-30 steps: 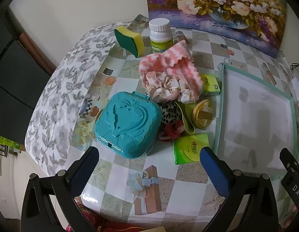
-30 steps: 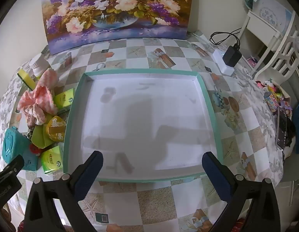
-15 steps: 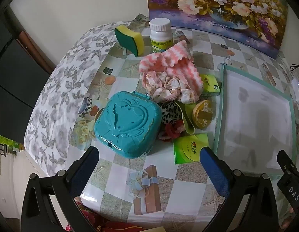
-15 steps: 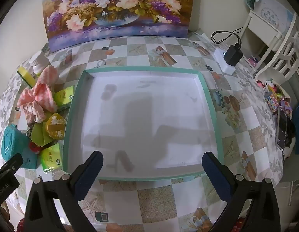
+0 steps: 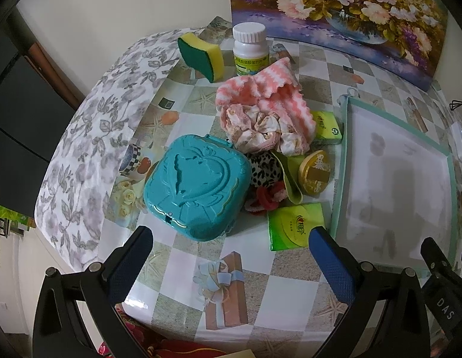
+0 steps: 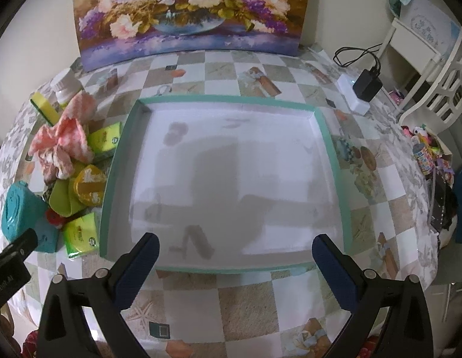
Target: Organize soft objects
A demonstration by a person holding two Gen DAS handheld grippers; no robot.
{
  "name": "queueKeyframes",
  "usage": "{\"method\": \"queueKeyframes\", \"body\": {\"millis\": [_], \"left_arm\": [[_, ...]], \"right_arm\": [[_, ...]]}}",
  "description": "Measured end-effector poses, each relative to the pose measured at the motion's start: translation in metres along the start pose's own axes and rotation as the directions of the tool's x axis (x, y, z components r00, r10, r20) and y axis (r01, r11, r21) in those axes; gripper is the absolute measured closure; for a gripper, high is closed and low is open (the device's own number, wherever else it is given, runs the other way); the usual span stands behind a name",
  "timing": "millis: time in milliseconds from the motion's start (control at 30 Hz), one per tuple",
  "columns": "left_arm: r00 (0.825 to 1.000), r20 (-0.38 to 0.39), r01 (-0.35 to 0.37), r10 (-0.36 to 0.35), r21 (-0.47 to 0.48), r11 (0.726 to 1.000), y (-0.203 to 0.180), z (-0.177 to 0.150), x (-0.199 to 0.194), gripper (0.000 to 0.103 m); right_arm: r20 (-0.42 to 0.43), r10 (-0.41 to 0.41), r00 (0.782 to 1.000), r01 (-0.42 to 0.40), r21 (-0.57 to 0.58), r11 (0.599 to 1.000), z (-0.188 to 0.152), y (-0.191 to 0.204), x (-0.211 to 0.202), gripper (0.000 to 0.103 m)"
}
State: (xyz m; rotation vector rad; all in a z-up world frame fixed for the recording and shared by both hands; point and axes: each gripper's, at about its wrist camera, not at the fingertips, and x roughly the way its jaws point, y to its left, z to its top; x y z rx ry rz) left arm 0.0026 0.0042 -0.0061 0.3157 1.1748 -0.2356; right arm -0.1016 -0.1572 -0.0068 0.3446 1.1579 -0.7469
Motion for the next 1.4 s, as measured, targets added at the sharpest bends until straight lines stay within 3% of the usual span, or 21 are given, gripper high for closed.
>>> {"method": "queueKeyframes", "body": {"millis": [1400], "left_arm": [[1.0,-0.001,0.004,-0.004,0.011,1.0,-0.002,-0.0002,-0.0005,0.0]], "right_arm": [[0.012,0.004,1.0,-0.003,-0.038,0.999,0.0002,0.0069,-0.0036,0.0]]}}
